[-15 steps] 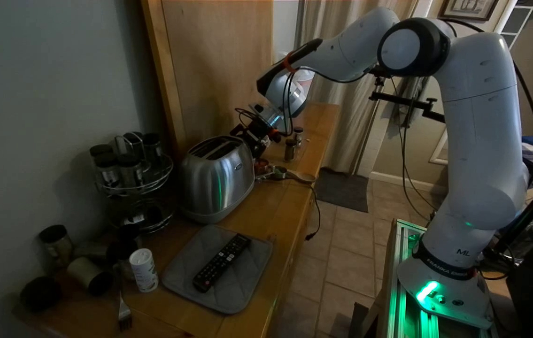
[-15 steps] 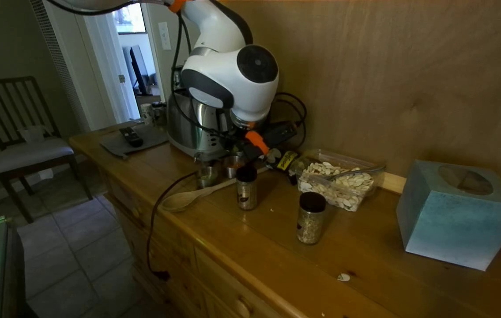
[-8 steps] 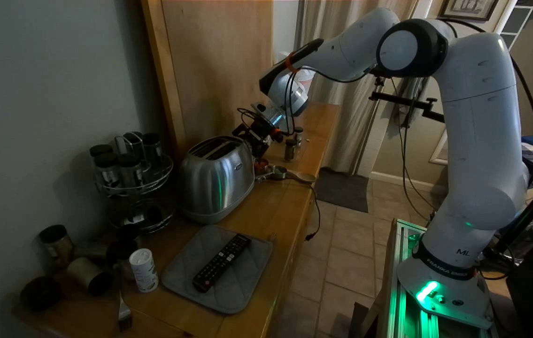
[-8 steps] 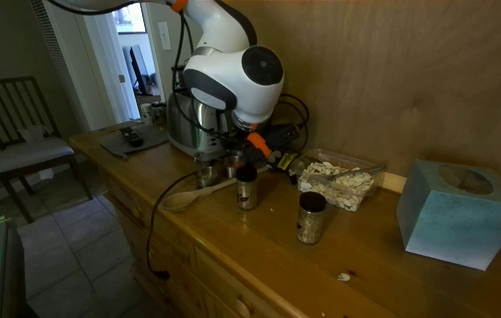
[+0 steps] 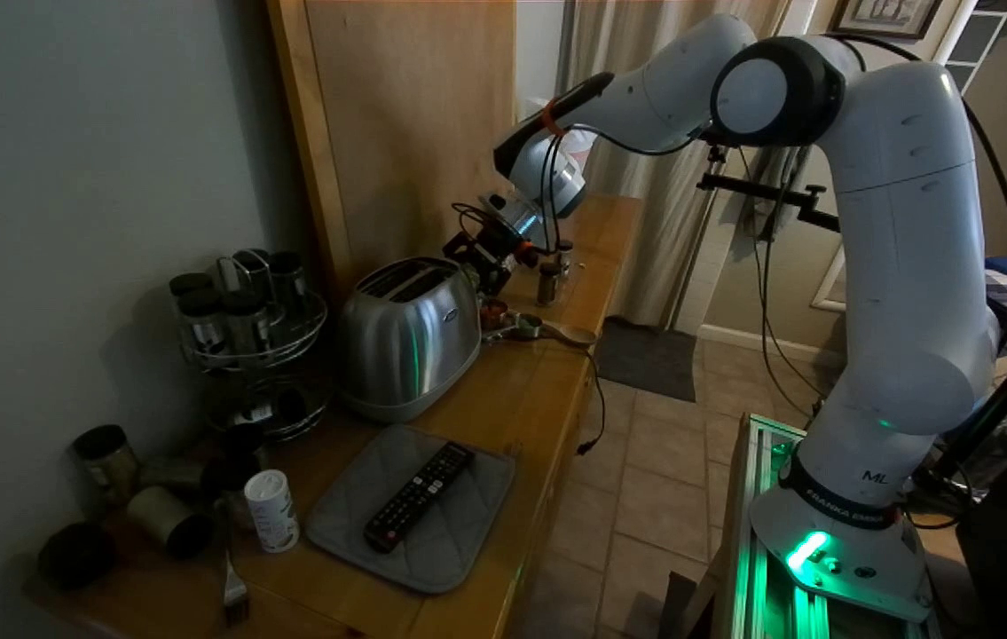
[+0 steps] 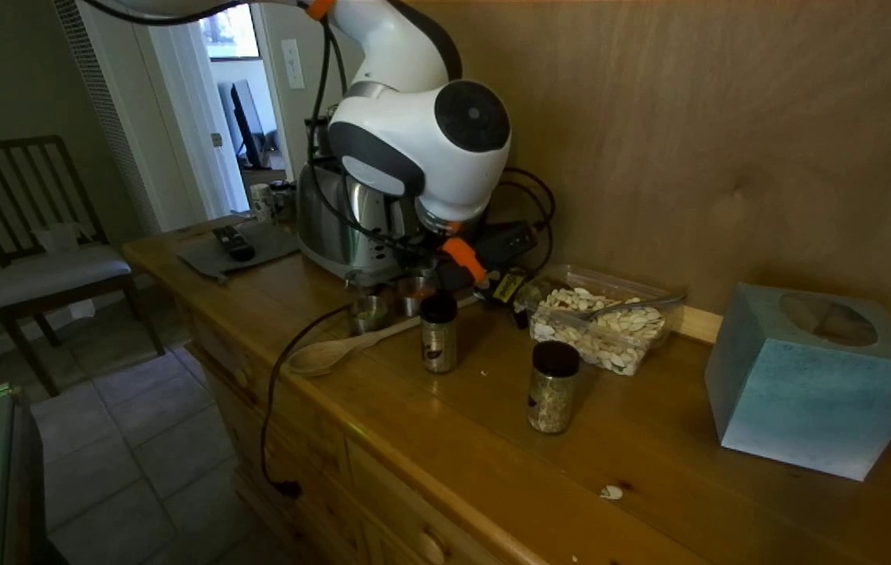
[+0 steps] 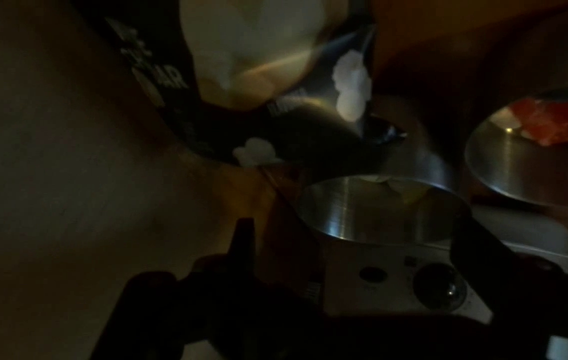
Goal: Put the yellow thing into the metal cup
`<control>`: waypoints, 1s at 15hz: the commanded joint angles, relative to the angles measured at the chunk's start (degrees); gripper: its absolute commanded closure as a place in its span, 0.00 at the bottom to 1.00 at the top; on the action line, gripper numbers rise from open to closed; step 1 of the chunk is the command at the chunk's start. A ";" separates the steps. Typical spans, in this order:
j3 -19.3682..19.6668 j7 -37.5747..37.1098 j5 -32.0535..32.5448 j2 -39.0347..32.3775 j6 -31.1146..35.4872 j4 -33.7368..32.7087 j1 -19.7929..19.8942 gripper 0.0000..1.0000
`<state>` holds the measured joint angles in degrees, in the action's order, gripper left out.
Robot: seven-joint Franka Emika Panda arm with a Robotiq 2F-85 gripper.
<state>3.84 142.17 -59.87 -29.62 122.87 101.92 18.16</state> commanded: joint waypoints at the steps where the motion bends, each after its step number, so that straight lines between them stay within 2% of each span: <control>1: 1.63 -3.42 1.69 1.34 -2.61 -0.47 0.08 0.00; 8: 6.02 -17.99 11.45 8.96 -8.71 2.19 -0.10 0.00; 15: 8.04 -29.91 15.93 22.90 0.46 11.53 -1.22 0.00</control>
<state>10.72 117.59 -46.33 -14.70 118.82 105.95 17.84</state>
